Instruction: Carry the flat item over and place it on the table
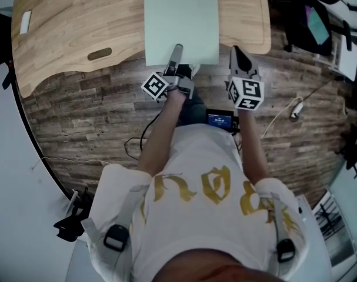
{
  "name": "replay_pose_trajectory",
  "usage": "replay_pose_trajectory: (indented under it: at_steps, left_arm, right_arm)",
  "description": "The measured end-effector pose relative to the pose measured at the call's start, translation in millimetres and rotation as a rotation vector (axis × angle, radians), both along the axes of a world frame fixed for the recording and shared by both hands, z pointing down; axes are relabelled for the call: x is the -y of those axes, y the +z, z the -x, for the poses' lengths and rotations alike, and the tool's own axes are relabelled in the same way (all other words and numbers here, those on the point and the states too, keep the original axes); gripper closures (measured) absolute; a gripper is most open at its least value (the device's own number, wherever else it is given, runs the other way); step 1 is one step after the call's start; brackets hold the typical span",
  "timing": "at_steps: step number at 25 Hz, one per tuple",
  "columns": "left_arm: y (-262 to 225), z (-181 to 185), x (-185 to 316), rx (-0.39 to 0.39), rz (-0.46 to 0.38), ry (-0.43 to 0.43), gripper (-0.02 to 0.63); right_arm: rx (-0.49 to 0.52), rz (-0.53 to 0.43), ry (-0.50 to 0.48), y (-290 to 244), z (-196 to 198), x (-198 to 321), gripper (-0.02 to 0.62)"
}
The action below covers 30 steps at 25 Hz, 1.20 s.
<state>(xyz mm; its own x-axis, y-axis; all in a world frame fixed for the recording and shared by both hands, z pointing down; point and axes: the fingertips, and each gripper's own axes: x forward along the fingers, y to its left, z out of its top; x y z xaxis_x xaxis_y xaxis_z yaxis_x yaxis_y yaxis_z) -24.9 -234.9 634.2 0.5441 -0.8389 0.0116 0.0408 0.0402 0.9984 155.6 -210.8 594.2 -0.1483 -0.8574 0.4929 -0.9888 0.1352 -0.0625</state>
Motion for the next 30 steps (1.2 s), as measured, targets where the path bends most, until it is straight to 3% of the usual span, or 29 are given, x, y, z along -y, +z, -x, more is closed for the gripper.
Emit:
replay_pose_trajectory:
  at_steps: [13, 30]
  left_arm:
    - [14, 1, -1, -0.007, 0.006, -0.019, 0.324]
    - [23, 0, -4, -0.008, 0.045, -0.022, 0.311]
  right_arm:
    - [-0.029, 0.024, -0.155, 17, 36, 10, 0.597]
    - [-0.014, 0.016, -0.243, 17, 64, 17, 0.597]
